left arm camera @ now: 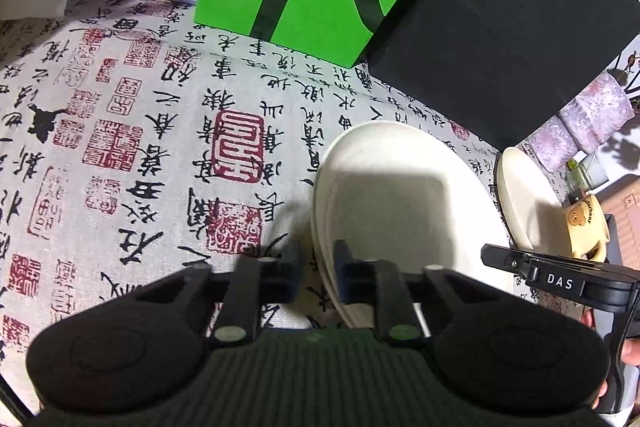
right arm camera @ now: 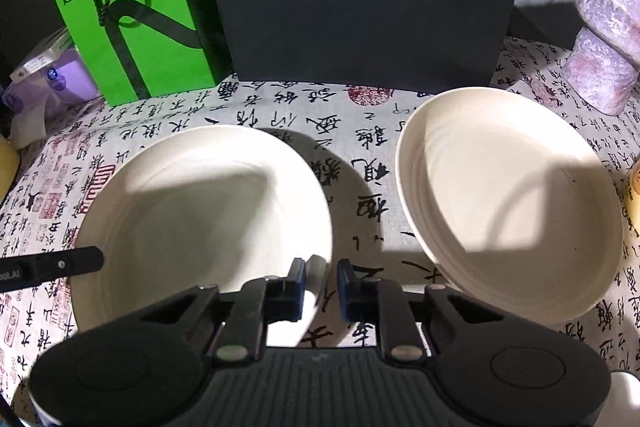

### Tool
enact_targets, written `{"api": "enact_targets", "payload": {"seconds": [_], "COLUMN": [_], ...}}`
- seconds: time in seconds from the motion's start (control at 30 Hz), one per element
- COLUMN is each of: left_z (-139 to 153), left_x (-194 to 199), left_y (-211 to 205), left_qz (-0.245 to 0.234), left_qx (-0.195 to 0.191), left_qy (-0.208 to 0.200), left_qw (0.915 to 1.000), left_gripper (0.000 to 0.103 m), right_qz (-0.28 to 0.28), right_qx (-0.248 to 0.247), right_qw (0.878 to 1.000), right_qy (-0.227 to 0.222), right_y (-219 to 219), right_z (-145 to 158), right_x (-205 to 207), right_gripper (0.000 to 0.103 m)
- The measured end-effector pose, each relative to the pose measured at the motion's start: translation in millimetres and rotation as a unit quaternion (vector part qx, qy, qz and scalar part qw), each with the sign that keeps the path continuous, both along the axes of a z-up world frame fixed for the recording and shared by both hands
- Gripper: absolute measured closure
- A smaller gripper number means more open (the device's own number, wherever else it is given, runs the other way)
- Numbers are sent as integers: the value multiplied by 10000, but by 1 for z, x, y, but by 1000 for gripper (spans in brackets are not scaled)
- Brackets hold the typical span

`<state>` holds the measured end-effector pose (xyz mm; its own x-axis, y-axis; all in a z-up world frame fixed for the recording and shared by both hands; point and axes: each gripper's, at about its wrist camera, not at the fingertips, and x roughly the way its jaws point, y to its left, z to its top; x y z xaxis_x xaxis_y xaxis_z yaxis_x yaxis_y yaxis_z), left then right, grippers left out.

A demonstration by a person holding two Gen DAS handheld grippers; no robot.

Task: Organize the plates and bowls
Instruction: 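Close the left gripper on the plate rim while the right gripper closes beside it, then lift the held cream plate on edge with both grippers away from the green bag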

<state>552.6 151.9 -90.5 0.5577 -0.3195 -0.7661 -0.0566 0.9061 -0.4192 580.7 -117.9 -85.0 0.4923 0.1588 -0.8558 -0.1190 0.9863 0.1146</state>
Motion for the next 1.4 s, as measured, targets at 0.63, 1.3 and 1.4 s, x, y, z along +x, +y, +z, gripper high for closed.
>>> {"api": "enact_targets", "payload": {"seconds": [0.63,1.3,1.4], "left_z": [5,24,30], "left_x": [-3,-14,-17], "left_y": [-2,6,7], "left_qz": [23,171,204], "left_qx": [86,-14,-25], "left_qy": [-128,-501,-604], "left_qw": [9999,9986,9980], "left_gripper": [94,94,94], "right_qz": [293,449,487], "right_qx": [-179,1,12], "right_qw": [9989,9968,9962], "right_qy": [-304,-654,-717], "right_y": [5,3,4], "right_z": [4,23,29], "right_x": [-6,-16,-19], "right_gripper": [91,91,91]}}
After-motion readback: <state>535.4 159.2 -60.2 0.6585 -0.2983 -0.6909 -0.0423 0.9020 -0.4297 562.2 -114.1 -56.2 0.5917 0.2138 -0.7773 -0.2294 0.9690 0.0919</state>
